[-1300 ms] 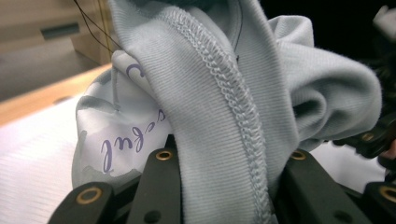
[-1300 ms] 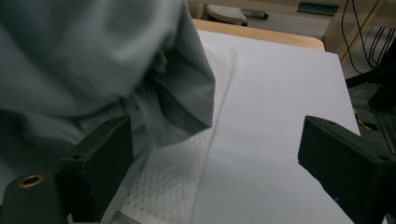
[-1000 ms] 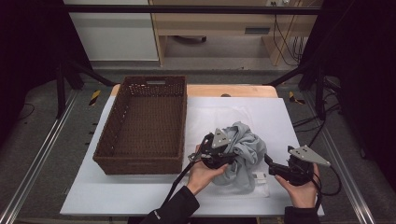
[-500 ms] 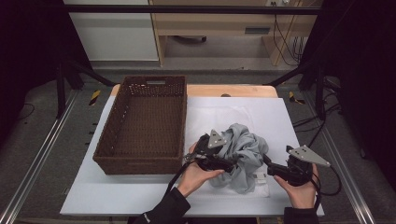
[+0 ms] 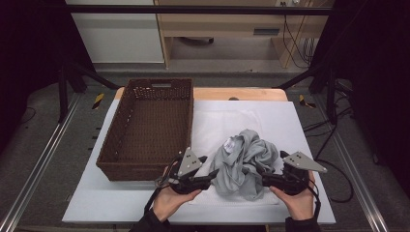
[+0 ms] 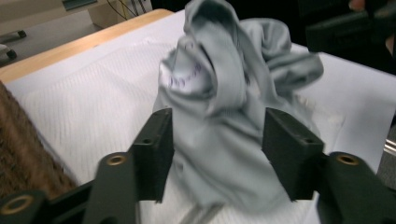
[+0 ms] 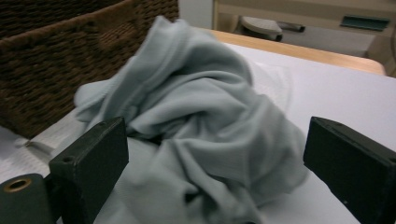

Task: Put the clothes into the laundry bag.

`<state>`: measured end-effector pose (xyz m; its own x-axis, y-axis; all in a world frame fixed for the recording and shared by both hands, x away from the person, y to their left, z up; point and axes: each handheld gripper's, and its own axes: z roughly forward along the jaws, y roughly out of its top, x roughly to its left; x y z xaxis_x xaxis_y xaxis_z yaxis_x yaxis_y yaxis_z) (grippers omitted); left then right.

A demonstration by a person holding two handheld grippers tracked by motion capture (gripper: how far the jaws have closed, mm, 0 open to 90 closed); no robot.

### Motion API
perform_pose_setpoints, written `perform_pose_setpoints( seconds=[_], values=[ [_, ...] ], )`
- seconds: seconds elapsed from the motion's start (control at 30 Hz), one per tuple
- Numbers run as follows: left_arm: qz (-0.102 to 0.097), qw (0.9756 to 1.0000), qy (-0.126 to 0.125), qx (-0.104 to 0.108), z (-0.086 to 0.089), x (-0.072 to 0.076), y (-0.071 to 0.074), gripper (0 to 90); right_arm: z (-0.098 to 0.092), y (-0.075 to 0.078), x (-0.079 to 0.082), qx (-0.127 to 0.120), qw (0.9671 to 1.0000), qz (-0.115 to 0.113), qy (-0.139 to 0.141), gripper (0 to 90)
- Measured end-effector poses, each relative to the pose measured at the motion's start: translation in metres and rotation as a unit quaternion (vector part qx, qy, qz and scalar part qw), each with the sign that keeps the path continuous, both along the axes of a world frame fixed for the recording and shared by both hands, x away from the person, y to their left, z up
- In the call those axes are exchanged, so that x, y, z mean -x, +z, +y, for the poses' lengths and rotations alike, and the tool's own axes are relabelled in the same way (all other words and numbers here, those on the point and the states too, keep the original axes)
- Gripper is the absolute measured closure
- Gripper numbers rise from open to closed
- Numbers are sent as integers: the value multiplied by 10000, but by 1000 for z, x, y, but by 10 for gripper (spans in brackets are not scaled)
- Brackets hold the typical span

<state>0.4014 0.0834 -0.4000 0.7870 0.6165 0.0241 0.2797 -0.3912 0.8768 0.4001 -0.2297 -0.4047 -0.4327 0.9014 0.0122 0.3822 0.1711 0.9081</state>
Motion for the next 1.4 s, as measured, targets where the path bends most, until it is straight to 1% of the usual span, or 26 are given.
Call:
perform_pose_setpoints(
  seconds=[0.03, 0.07, 0.1, 0.13, 0.17, 0.23, 0.3, 0.37, 0.43, 0.47, 0.5, 0.53, 0.6, 0.7, 0.73, 0.77, 0.87, 0.9, 0.93, 1.0, 1.07, 1.1, 1.13, 1.23, 1.3, 1.4],
  values=[
    [-17, 10000, -27, -62, 2, 3, -3, 499, 6, -1, -1, 43, 10000, 7, 75, 71],
    [-96, 9999, -121, -73, 5, 6, -8, 503, 10, -2, -2, 69, 9999, 18, 106, 71],
    [-257, 9995, -182, -56, 8, 10, -14, 498, 14, -3, -3, 96, 9998, 40, 167, 69],
    [-268, 9995, -134, -115, 11, 13, -19, 512, 25, -6, -7, 155, 9995, 87, 266, 56],
    [-164, 9997, -113, -154, 12, 14, -22, 519, 29, -7, -9, 164, 9994, 109, 272, 55],
    [186, 9996, -62, -204, 14, 18, -33, 542, 32, -9, -11, 168, 9994, 128, 289, 57],
    [276, 9989, -2, -374, 14, 19, -44, 628, 42, -16, -23, 96, 9995, 221, 208, 53],
    [456, 9980, -35, -434, 13, 17, -53, 642, 43, -19, -26, 108, 9994, 263, 199, 47],
    [495, 9977, 38, -458, 13, 15, -60, 717, 48, -28, -33, 142, 9989, 409, 187, 47],
    [538, 9975, 62, -461, 12, 14, -63, 764, 51, -39, -38, 238, 9980, 559, 197, 46],
    [584, 9973, 51, -439, 13, 13, -66, 780, 52, -44, -40, 299, 9973, 643, 199, 41],
    [607, 9972, 14, -445, 13, 12, -68, 780, 52, -44, -40, 299, 9973, 643, 199, 41],
    [611, 9967, -27, -529, 11, 13, -72, 815, 55, -56, -45, 366, 9960, 797, 193, 48],
    [593, 9962, -71, -629, 7, 13, -77, 833, 58, -68, -48, 463, 9932, 1056, 172, 113],
    [600, 9961, -84, -638, 6, 13, -78, 835, 58, -72, -48, 508, 9933, 1027, 182, 157],
    [600, 9960, -85, -653, 5, 13, -80, 839, 58, -75, -48, 501, 9929, 1065, 176, 244],
    [630, 9955, -112, -696, 4, 11, -83, 839, 54, -76, -47, 496, 9922, 1138, 150, 526],
    [638, 9954, -108, -704, 4, 10, -84, 839, 51, -73, -46, 355, 9915, 1240, 145, 601],
    [657, 9954, -106, -695, 3, 9, -85, 839, 47, -72, -46, 244, 9915, 1270, 169, 650],
    [668, 9953, -87, -699, 3, 8, -85, 841, 45, -70, -45, 270, 9917, 1249, 135, 669],
    [663, 9952, -95, -707, 3, 8, -85, 847, 40, -64, -43, 307, 9931, 1128, 36, 676],
    [663, 9952, -95, -707, 3, 8, -85, 852, 40, -64, -43, 307, 9931, 1128, 36, 676],
    [664, 9952, -92, -720, 3, 8, -85, 852, 35, -59, -41, 292, 9937, 1084, -46, 677],
    [695, 9950, -88, -706, 3, 7, -86, 864, 9, -40, -32, 209, 9958, 816, -347, 677],
    [715, 9951, -94, -681, 4, 7, -86, 870, -11, -31, -26, 145, 9954, 770, -558, 676],
    [689, 9954, -105, -658, 4, 7, -85, 883, -36, -29, -18, 160, 9935, 762, -836, 675]
  ],
)
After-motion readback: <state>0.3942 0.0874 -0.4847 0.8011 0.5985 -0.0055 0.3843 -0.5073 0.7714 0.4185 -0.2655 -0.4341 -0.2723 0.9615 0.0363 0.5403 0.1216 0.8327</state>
